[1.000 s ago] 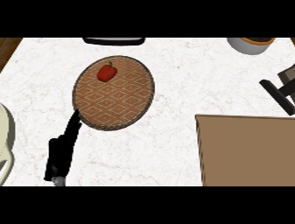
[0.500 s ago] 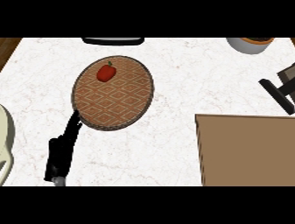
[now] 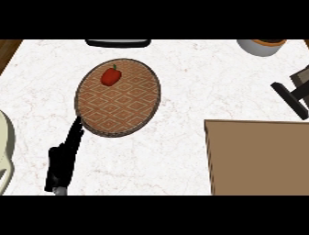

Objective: Pick the croissant from the tray and place it in the tiered basket

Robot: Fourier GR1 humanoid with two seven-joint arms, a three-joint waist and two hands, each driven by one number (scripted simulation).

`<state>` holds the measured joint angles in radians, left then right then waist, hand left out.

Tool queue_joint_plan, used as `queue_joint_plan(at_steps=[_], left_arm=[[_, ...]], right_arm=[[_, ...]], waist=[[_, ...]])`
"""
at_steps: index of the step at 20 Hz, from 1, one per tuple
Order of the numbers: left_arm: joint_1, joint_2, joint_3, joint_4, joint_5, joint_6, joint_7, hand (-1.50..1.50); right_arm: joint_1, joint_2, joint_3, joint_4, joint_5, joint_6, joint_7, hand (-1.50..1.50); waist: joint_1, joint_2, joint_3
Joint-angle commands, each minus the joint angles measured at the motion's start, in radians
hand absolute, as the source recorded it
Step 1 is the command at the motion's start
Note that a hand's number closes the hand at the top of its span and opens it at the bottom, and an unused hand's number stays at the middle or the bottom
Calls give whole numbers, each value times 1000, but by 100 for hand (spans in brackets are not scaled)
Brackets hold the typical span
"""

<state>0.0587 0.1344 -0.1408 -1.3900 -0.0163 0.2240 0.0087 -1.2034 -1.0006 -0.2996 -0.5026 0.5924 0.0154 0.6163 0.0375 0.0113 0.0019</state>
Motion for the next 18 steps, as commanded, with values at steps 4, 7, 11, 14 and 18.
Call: queue_joint_plan(at_steps=[4, 7, 11, 14, 18], left_arm=[[12, 13, -2, -45, -10, 1, 42, 0], [-8, 6, 15, -33, 3, 3, 57, 0], [32, -18, 3, 21, -9, 4, -28, 0], [-10, -4, 31, 2, 9, 2, 25, 0], [15, 22, 47, -26, 8, 1, 35, 0]], right_arm=[[-19, 60, -137, 68, -99, -184, -86, -150], [-43, 21, -200, 60, -156, -192, -112, -150], [-22, 19, -196, 7, -132, -332, -169, -150], [-25, -79, -212, -5, -106, -411, -140, -150], [15, -199, -207, -6, -66, -406, -25, -150]], waist=[[5, 0, 0], [-9, -3, 0], [-18, -6, -2], [-28, -7, -2], [-41, -14, -2]])
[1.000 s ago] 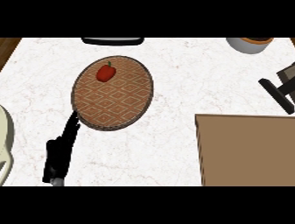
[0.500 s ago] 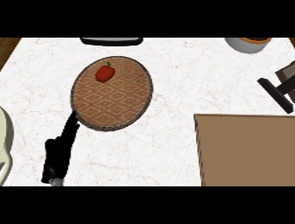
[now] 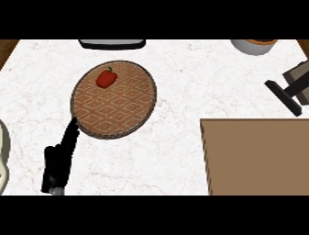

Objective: Pick the croissant from the tray and place it in the tiered basket

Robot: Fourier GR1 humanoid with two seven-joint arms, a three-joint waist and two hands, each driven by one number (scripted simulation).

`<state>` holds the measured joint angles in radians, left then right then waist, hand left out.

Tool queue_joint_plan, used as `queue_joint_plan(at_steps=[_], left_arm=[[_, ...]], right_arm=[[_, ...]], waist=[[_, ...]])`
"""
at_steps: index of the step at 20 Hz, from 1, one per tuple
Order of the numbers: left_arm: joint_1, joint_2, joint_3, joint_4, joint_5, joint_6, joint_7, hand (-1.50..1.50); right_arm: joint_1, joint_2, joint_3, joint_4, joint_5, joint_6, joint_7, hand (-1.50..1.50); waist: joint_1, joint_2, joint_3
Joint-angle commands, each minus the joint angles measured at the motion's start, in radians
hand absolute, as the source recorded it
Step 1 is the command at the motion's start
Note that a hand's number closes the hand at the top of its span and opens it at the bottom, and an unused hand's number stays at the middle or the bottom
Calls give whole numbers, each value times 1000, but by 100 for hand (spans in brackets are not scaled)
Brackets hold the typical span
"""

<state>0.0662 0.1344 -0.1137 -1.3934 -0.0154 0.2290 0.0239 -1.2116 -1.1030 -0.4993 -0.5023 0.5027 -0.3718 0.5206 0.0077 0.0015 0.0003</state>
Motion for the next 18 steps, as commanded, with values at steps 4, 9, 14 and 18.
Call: queue_joint_plan(at_steps=[4, 9, 14, 18], left_arm=[[36, -22, 4, 17, -8, 25, -14, 0], [73, 5, 15, -48, -1, 19, 18, 0], [132, 7, 29, -50, 16, 7, -17, 0], [90, 6, 67, -1, 22, 28, -24, 0]], right_arm=[[124, -211, -84, -50, -35, 35, 78, -150], [263, -341, -208, -113, -136, 181, 98, -150], [436, -448, -377, -65, -224, 372, 30, -150], [522, -520, -527, 1, -276, 513, -42, -150]], waist=[[-36, -11, -1], [-65, -22, 0], [-88, -25, 2], [-126, -29, 4]])
